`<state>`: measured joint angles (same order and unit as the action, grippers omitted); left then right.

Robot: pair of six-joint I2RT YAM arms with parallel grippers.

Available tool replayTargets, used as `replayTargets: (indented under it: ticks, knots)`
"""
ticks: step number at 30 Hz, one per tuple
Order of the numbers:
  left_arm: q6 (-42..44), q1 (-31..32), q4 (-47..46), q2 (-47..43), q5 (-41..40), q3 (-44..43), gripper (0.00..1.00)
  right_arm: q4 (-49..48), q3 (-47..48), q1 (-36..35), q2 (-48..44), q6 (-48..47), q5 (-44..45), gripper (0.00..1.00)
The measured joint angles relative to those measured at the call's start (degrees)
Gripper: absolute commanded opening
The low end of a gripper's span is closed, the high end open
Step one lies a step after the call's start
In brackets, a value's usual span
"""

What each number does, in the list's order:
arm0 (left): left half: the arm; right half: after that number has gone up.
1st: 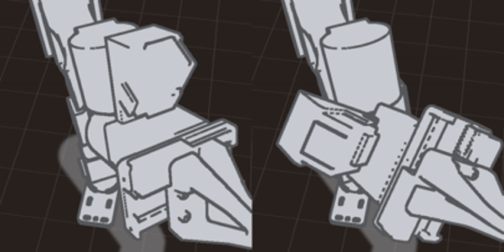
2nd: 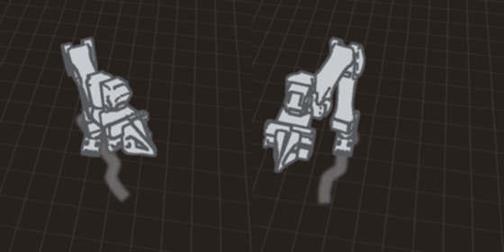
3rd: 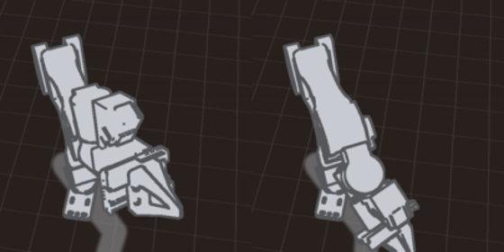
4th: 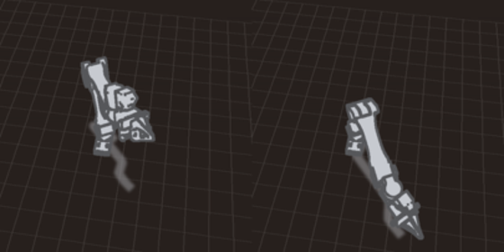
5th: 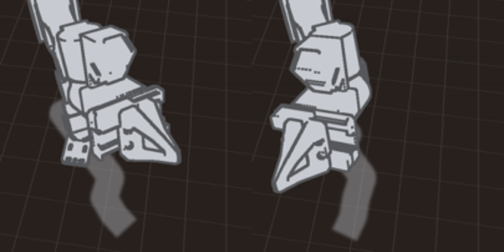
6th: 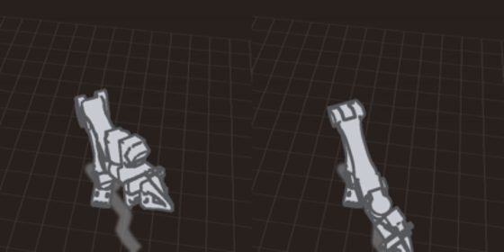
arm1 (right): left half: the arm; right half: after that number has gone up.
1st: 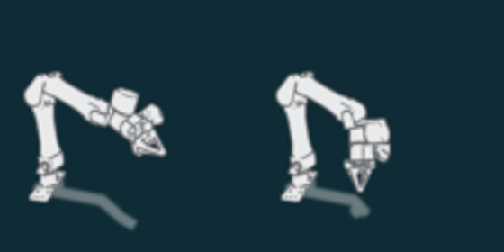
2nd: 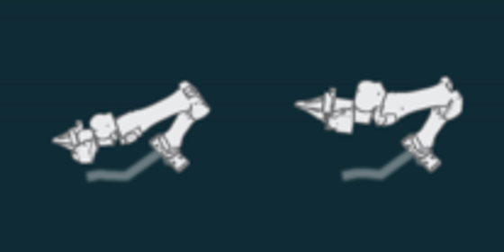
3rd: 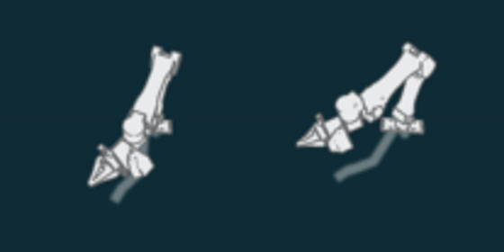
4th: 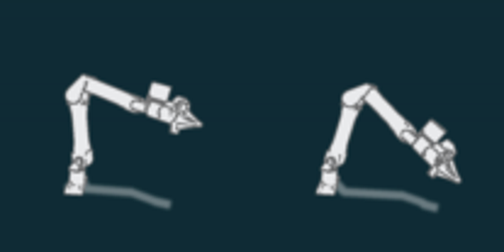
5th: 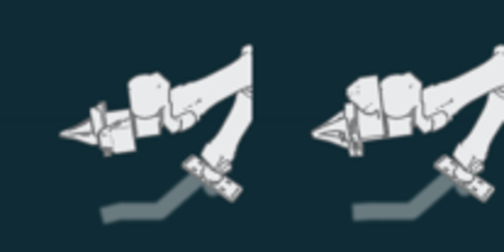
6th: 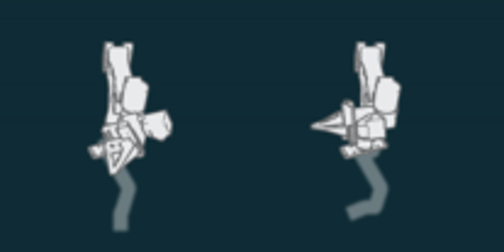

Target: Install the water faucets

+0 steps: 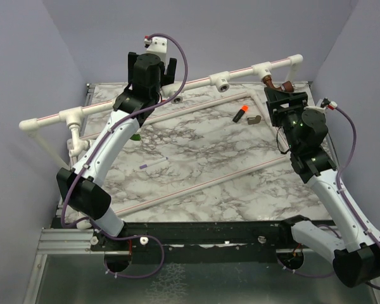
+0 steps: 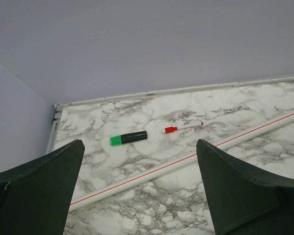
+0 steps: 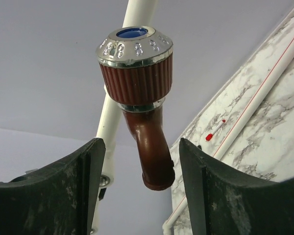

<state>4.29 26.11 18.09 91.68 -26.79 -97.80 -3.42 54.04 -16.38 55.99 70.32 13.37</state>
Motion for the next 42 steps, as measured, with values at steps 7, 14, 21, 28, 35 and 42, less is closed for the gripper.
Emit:
replayTargets:
  ticks: [7, 14, 21, 28, 35, 42]
  knots:
    - [-0.2, 0.0, 0.0, 0.0, 0.0, 0.0, 0.97, 0.9, 0.0, 0.0, -0.1, -3.0, 1.6, 0.67]
    - [-0.2, 0.0, 0.0, 0.0, 0.0, 0.0, 0.97, -0.8, 0.0, 0.0, -0.1, -9.4, 3.3, 0.64]
    - [-0.2, 0.0, 0.0, 0.0, 0.0, 0.0, 0.97, -4.6, 0.0, 0.0, 0.3, -13.2, 3.5, 0.53]
    - [-0.2, 0.0, -0.1, 0.0, 0.0, 0.0, 0.97, -6.8, -1.5, 0.9, 1.7, -12.5, 2.9, 0.28]
    - [-0.2, 0.0, -0.5, 0.0, 0.0, 0.1, 0.97, -9.9, -3.7, 2.7, 1.4, -7.6, -0.5, 0.01]
    - [-0.2, 0.0, -0.4, 0.0, 0.0, 0.1, 0.97, -15.3, -7.8, 5.9, 1.3, 8.7, -9.1, 0.01]
